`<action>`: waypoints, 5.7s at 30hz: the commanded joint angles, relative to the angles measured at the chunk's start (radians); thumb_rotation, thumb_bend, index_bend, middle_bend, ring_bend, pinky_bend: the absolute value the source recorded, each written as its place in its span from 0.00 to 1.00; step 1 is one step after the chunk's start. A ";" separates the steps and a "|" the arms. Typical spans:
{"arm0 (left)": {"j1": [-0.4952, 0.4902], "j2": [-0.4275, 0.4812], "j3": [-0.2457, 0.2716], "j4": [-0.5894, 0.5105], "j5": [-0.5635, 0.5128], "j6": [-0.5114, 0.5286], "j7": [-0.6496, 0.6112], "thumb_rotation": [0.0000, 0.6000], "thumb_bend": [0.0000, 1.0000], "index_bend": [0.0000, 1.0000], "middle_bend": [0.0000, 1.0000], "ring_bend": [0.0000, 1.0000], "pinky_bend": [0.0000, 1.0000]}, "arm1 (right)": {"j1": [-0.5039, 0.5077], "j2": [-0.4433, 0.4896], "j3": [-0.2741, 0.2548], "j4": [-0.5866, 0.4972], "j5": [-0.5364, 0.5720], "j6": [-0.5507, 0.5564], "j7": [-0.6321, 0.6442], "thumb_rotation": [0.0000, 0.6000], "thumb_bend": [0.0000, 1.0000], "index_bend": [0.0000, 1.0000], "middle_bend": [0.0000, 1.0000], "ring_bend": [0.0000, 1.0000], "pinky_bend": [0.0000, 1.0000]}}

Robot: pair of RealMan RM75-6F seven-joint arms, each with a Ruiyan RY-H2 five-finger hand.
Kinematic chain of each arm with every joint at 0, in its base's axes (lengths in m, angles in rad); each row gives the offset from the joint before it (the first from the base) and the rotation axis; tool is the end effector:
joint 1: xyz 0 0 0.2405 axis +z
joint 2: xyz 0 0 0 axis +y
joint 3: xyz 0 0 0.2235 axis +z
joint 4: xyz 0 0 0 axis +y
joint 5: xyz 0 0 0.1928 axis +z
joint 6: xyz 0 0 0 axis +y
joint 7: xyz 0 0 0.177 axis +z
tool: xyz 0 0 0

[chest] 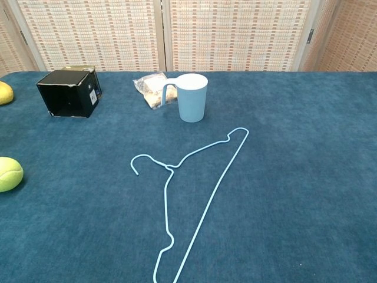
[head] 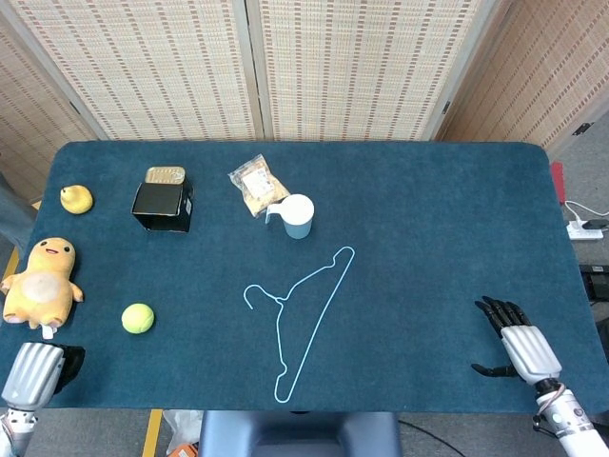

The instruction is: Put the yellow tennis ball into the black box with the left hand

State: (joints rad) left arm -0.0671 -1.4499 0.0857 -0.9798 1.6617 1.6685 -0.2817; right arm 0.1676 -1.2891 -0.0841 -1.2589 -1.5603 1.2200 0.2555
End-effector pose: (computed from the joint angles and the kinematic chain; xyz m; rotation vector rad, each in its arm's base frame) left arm -0.3146 0.1831 0.1098 -1.5439 -0.8090 -1.0124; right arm -0.3323 -0.2037 0.0808 1.6217 -1.1794 0.7319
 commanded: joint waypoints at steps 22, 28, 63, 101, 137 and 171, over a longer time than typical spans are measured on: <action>-0.040 -0.395 0.003 0.477 0.013 -0.099 -0.192 1.00 0.73 1.00 1.00 1.00 1.00 | 0.001 -0.007 0.004 0.022 0.029 -0.029 0.019 1.00 0.00 0.00 0.00 0.00 0.00; -0.069 -0.386 -0.012 0.472 -0.001 -0.126 -0.181 1.00 0.73 1.00 1.00 1.00 1.00 | 0.001 -0.011 0.007 0.021 0.034 -0.030 0.008 1.00 0.00 0.00 0.00 0.00 0.00; -0.244 -0.451 -0.055 0.499 -0.037 -0.279 -0.121 1.00 0.73 1.00 1.00 1.00 1.00 | -0.009 -0.017 0.009 0.025 0.029 -0.013 0.003 1.00 0.00 0.00 0.00 0.00 0.00; -0.453 -0.471 -0.272 0.297 -0.287 -0.567 0.151 1.00 0.76 1.00 1.00 1.00 1.00 | 0.012 -0.022 0.024 0.022 0.066 -0.072 -0.025 1.00 0.00 0.00 0.00 0.00 0.00; -0.616 -0.484 -0.357 0.436 -0.403 -0.761 0.065 0.36 0.40 0.00 0.00 0.00 0.00 | 0.031 -0.030 0.037 0.031 0.104 -0.125 -0.033 1.00 0.00 0.00 0.00 0.00 0.00; -0.019 0.011 0.034 -0.215 -0.125 -0.088 0.026 0.37 0.37 0.00 0.00 0.00 0.00 | 0.002 -0.005 -0.008 0.014 -0.001 -0.017 0.012 1.00 0.00 0.00 0.00 0.00 0.00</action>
State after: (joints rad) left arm -0.1699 -1.4690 0.0390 -1.2620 1.4656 1.5066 -0.1740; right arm 0.1713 -1.2943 -0.0901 -1.2438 -1.5590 1.2008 0.2683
